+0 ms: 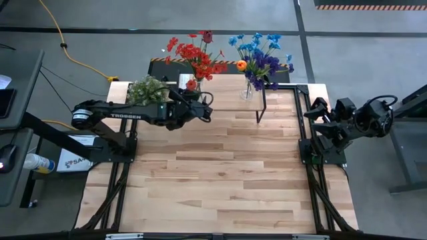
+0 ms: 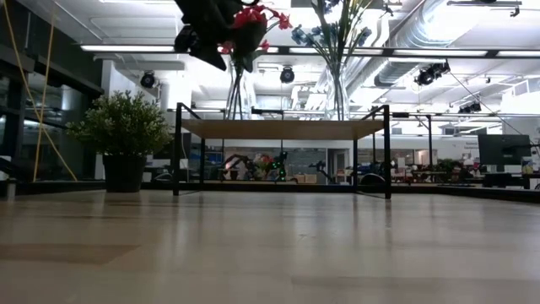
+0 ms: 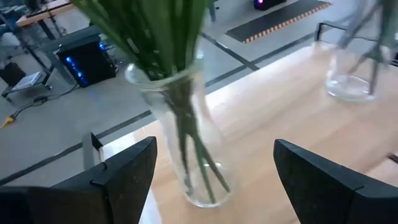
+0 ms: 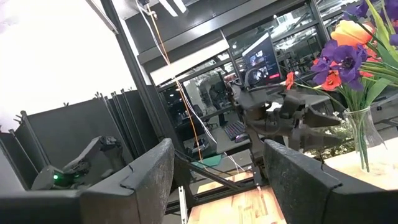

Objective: Pick and place flowers into a vace then onto a shelf
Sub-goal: Return to Home Position

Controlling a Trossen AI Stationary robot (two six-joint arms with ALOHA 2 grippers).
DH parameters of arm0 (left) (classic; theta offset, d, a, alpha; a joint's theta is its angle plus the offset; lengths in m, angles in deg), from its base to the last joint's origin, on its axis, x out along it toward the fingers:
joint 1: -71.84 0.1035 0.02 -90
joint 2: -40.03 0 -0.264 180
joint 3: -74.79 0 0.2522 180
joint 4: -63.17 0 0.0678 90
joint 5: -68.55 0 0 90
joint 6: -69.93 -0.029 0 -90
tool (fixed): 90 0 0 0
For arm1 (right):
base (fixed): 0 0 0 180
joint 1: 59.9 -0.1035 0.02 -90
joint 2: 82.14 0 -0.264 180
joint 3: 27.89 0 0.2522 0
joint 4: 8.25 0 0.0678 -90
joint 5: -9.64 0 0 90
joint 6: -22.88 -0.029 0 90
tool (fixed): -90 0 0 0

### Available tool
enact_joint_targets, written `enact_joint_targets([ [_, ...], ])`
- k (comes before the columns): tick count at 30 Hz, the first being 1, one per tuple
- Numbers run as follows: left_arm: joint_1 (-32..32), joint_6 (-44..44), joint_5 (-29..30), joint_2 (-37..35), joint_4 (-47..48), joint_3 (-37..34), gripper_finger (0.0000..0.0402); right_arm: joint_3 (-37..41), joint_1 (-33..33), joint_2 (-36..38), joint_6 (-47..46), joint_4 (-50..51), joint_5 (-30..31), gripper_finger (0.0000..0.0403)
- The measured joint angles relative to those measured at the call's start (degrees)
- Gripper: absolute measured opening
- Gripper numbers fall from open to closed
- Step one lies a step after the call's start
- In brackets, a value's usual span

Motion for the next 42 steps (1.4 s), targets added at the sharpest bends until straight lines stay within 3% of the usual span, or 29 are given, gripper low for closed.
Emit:
enact_joint_targets([
  [16,-8.6,-0.5,-0.5,-2.7,1.4,-0.1,0.0356,0.0,0.0,0.0,0.1,0.0,-0.7,0.0236],
  [31,-21.9,-0.4,-0.4,-11.8,4.4,-0.1,0.0356,0.0,0.0,0.0,-1.3,0.0,-0.7,0.0236],
  [42,-26.5,-0.3,-0.6,-19.5,12.6,0.0,0.0356,0.0,0.0,0.0,-0.8,0.0,-0.6,0.0236],
])
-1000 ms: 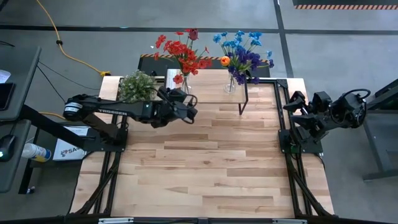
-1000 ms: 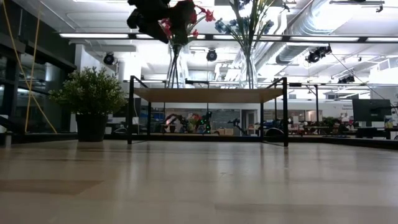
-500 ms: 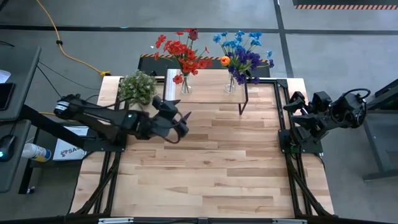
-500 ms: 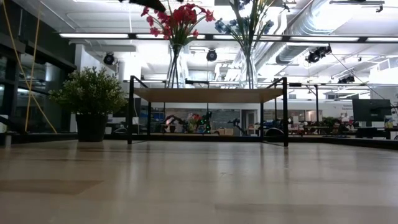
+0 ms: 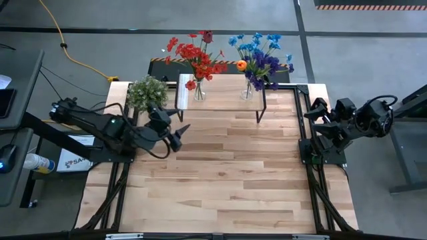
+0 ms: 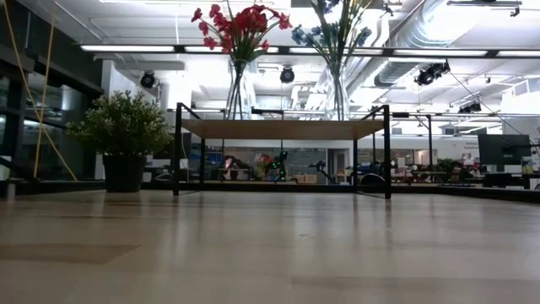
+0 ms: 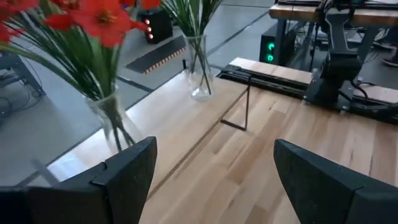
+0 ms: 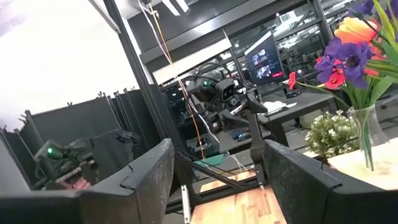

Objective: Pick and place flowers into a vace then onto a shelf
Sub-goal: Return to Home Position

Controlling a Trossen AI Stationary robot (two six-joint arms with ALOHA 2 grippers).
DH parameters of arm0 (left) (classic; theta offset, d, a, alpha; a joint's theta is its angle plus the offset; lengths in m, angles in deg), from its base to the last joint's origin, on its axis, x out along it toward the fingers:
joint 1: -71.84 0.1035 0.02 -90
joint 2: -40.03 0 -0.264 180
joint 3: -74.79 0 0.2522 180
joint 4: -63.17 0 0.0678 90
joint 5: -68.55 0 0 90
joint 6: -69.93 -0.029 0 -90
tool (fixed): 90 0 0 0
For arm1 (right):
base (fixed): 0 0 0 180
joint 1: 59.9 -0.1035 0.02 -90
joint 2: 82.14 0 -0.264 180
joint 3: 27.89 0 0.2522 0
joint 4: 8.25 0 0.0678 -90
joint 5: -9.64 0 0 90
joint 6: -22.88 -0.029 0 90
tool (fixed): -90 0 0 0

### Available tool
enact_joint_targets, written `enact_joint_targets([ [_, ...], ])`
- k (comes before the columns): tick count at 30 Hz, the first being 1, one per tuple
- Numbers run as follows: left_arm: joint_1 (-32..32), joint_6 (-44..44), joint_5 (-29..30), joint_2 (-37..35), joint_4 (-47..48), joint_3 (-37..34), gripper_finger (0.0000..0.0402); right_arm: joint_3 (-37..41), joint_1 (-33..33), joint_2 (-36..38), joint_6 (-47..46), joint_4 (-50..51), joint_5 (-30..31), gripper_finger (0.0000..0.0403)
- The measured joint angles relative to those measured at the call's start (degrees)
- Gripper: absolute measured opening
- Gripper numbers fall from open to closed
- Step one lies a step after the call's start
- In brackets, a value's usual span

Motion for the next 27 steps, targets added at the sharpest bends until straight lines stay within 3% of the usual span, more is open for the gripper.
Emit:
enact_joint_targets([
  [8,0.1,7.8,-6.0,-6.0,12.0,0.0,0.0355,0.0,0.0,0.1,-1.9,1.0,-0.2,0.0236],
  [16,0.1,8.3,-9.2,-11.9,19.6,-0.1,0.0356,0.0,0.0,2.1,2.6,3.7,-6.8,0.0236],
  [21,0.1,7.6,-10.9,-17.5,19.1,-3.7,0.0356,0.0,0.0,5.2,6.0,5.9,-6.8,0.0236],
  [27,0.1,3.5,-14.9,-26.7,10.5,-12.9,0.0356,0.0,0.0,8.9,7.4,7.4,-8.3,0.0236],
])
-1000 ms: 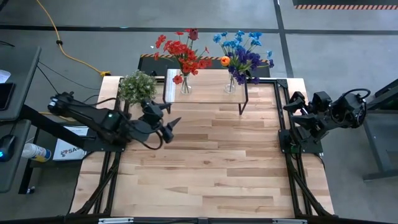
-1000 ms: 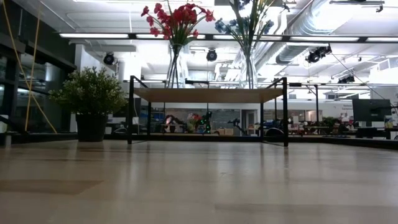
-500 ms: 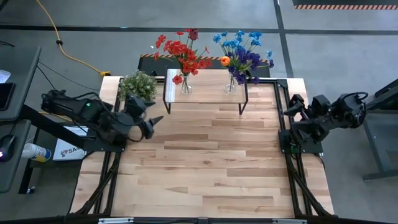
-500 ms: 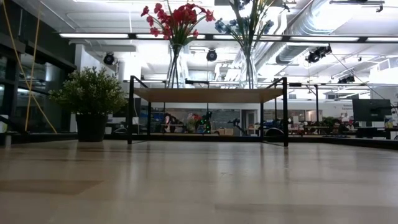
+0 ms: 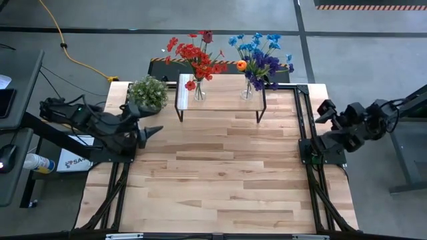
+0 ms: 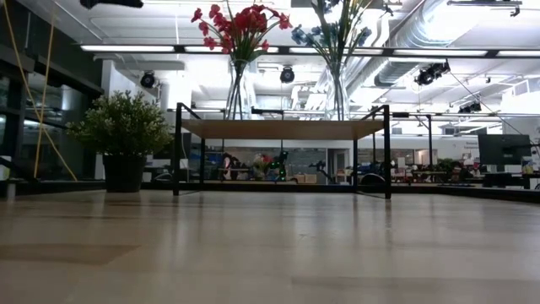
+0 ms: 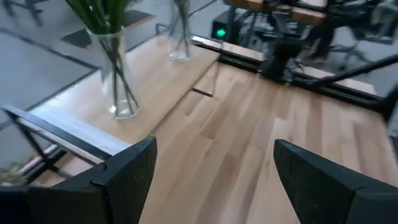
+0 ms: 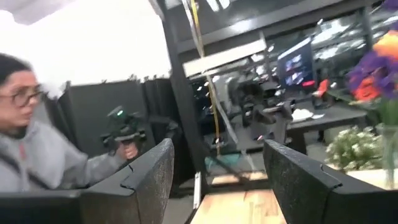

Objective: Pick and place flowers into a vace then onto a shelf
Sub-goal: Return to Home Position

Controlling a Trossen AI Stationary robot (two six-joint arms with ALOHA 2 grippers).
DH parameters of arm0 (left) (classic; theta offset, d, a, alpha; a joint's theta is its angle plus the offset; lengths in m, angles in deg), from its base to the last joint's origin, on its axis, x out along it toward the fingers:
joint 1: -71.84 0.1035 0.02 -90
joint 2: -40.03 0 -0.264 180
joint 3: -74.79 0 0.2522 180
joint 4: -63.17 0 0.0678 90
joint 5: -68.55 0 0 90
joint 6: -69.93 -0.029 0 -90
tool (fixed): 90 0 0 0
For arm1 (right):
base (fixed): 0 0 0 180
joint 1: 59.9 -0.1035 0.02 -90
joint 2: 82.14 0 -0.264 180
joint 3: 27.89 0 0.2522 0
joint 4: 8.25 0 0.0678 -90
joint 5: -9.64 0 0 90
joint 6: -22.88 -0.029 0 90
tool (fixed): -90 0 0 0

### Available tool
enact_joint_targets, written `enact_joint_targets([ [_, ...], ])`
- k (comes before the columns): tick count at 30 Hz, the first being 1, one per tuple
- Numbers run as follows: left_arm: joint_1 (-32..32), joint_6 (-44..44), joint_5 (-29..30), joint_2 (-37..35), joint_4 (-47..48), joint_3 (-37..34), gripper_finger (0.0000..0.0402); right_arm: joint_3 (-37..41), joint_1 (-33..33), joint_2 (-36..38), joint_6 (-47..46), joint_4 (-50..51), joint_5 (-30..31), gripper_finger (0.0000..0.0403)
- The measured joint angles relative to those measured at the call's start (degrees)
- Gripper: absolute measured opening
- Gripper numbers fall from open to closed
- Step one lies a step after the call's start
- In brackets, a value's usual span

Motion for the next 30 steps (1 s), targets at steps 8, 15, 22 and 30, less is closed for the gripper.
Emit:
enact_joint_targets([
  [8,0.0,-1.6,-3.5,-11.2,-6.2,-11.3,0.0356,0.0,0.0,0.0,-0.1,5.3,-3.6,0.0236],
  [15,0.0,-1.3,-5.0,-17.0,-8.9,-18.1,0.0355,0.1,0.0,0.0,2.5,6.4,-3.9,0.0236],
  [22,0.0,-1.7,-5.5,-20.9,-13.7,-24.4,0.0356,5.7,0.0,0.0,2.7,1.7,-4.2,0.0236],
  [30,0.0,-1.7,-7.7,-24.0,-18.0,-30.8,0.0356,14.4,0.0,0.1,2.6,-8.2,-7.5,0.0236],
])
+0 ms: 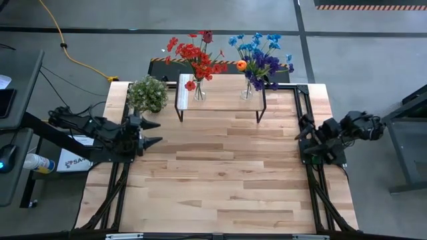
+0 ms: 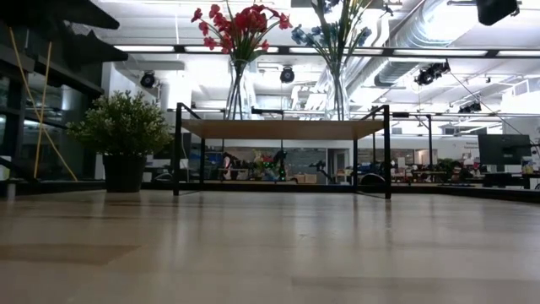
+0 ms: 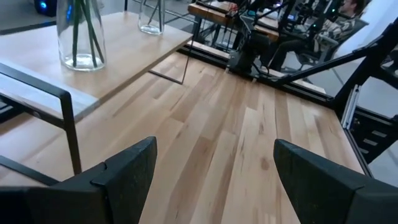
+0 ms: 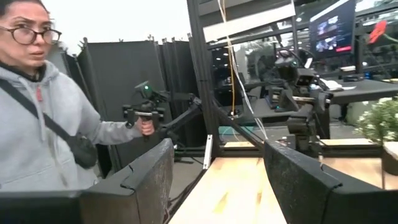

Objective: Pick and place flowers into a vace then onto a shelf
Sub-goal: Return to Home Position

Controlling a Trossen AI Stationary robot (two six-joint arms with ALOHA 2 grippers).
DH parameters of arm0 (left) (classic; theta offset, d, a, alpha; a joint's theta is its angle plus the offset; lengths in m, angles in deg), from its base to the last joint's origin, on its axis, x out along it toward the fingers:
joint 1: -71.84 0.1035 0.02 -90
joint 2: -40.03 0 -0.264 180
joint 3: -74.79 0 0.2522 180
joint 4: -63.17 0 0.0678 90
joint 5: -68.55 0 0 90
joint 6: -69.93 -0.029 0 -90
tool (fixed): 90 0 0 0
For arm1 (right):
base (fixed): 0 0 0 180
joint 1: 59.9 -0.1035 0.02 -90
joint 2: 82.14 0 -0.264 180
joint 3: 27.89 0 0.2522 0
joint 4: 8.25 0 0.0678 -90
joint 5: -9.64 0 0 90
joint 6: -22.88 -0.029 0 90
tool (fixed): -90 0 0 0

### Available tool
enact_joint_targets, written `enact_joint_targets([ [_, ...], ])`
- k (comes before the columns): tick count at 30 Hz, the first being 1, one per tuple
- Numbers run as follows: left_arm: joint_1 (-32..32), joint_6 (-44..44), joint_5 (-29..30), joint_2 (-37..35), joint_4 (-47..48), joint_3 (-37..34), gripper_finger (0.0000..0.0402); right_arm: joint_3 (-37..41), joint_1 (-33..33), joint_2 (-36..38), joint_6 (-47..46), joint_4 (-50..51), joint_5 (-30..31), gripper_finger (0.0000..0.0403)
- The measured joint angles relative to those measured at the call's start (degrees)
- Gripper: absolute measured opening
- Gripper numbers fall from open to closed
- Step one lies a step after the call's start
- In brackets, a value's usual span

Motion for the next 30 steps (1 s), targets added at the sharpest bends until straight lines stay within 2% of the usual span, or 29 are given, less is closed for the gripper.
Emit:
enact_joint_targets([
  [8,0.0,-2.0,-0.8,-4.1,-3.4,-4.7,0.0356,0.9,0.0,0.0,3.8,-2.0,-1.4,0.0236],
  [15,0.0,-3.5,-1.1,-7.3,-9.3,-10.4,0.0356,1.2,0.0,-0.2,4.3,-2.4,0.1,0.0236],
  [25,0.0,-4.7,0.8,-7.9,-9.5,-11.4,0.0356,14.1,0.0,0.0,3.4,-16.1,1.4,0.0236],
  [30,0.0,-4.7,2.1,-7.9,-8.7,-11.4,0.0356,16.8,0.0,0.0,2.7,-18.6,1.4,0.0236],
])
